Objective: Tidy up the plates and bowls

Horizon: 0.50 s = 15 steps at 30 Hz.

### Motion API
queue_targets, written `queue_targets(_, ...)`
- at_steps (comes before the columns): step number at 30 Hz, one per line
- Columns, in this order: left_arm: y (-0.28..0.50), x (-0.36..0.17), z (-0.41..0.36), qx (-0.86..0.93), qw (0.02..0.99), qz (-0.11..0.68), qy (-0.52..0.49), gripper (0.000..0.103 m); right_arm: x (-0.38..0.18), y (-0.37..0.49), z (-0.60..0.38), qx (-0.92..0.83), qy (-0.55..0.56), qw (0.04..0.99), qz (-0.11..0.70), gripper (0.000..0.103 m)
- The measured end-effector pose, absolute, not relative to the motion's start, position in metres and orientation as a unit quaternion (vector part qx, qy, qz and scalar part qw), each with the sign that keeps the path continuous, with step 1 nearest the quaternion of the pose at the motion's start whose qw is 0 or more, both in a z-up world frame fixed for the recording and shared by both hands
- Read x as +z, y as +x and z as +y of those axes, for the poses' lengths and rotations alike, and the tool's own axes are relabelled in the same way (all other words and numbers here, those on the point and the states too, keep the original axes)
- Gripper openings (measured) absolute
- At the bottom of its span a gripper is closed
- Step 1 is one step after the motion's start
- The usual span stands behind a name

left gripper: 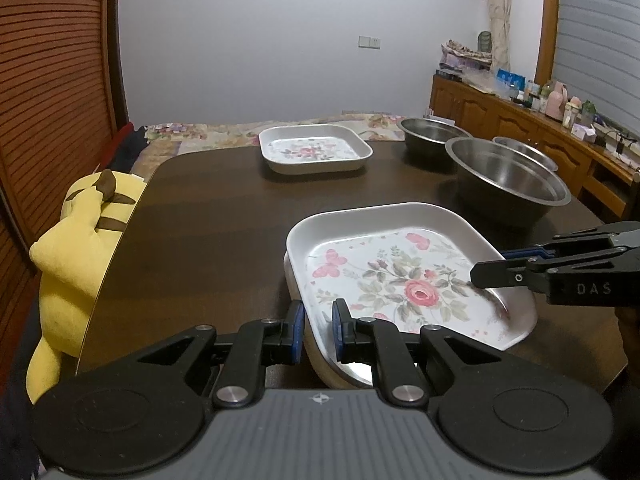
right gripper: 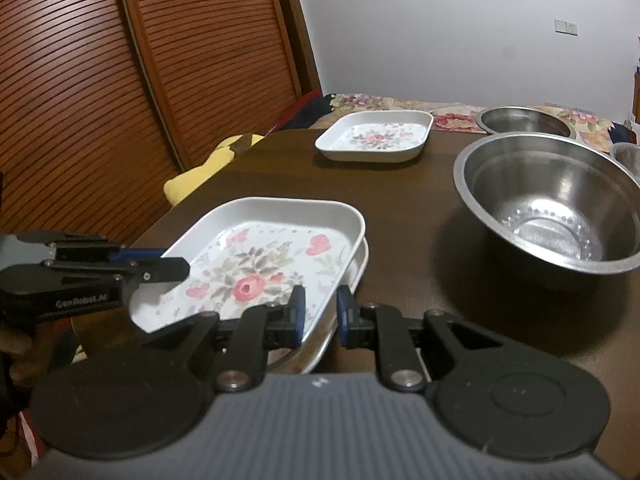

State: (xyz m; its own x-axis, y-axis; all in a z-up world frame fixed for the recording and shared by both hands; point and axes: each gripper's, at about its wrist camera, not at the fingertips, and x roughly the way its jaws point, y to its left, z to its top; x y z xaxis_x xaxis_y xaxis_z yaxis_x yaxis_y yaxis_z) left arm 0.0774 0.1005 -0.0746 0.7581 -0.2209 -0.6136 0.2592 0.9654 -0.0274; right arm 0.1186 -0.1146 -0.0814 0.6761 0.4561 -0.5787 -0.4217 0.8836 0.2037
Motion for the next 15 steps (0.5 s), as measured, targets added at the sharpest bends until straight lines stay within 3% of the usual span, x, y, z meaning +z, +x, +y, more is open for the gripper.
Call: queue_targets(15,0.081,-0.084,0.098,-0.115,0.94,0.319,0.039,0.015,-0.091,0.107,-0.118,0.235,0.052,0.927,0.287,0.019)
